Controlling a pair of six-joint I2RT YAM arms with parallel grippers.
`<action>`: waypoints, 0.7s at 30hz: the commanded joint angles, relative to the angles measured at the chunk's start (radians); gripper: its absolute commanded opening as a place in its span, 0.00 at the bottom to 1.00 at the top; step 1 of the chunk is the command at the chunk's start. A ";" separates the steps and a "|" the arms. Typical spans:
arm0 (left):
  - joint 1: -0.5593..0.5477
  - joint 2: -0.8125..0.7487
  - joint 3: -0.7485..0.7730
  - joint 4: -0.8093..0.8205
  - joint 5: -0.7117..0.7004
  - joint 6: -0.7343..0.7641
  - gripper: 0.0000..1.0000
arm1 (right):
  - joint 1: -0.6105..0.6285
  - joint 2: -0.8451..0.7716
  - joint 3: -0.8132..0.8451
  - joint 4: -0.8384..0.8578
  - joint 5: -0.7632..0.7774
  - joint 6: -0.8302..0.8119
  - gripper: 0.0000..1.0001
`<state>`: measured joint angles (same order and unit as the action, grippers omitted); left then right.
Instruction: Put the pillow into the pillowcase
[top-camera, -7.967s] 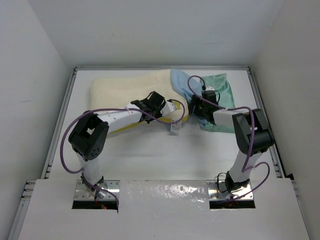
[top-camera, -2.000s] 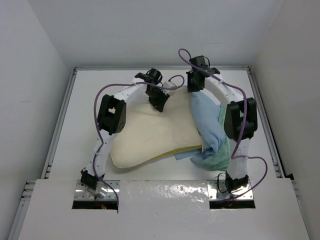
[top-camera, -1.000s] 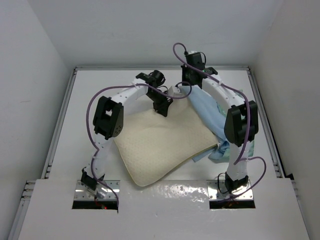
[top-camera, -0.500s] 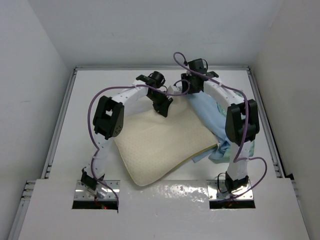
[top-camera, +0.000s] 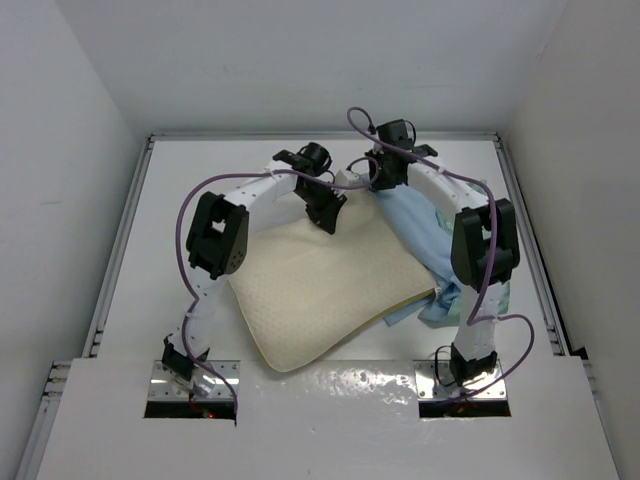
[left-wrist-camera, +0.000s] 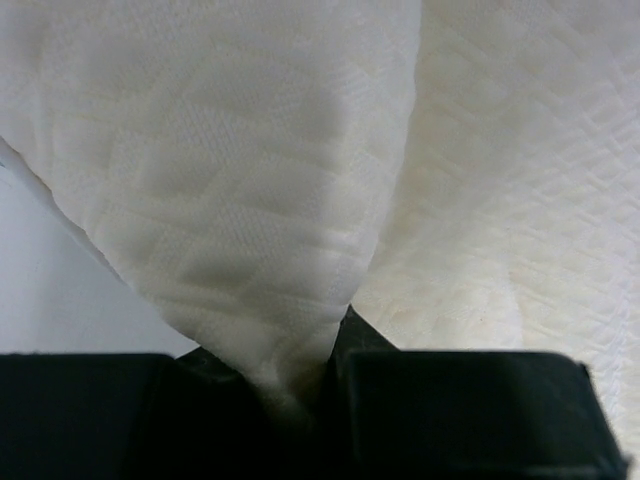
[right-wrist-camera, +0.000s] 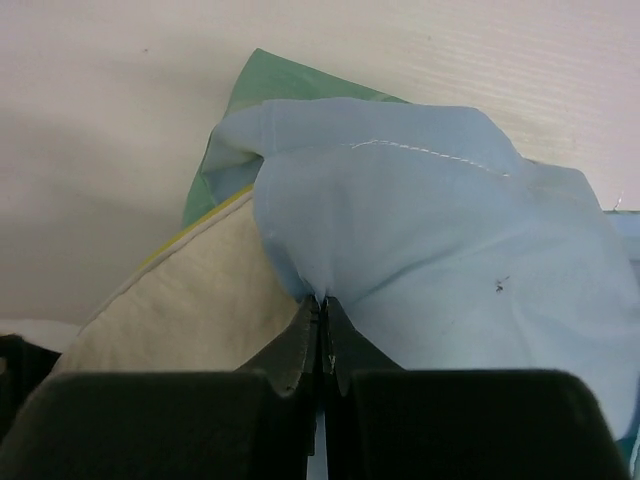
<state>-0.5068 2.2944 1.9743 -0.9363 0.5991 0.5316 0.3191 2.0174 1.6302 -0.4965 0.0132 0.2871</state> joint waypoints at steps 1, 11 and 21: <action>0.004 -0.055 0.020 0.068 -0.015 -0.015 0.00 | 0.032 -0.107 0.083 -0.055 -0.009 0.012 0.00; 0.135 -0.010 0.169 0.294 0.094 -0.375 0.00 | 0.075 -0.298 -0.250 0.030 -0.496 0.153 0.00; 0.277 -0.191 -0.293 0.806 -0.005 -0.780 0.00 | 0.167 -0.247 -0.251 0.078 -0.538 0.207 0.45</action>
<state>-0.2119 2.1845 1.7309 -0.3687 0.6304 -0.0856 0.4480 1.7702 1.2667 -0.4480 -0.4919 0.4801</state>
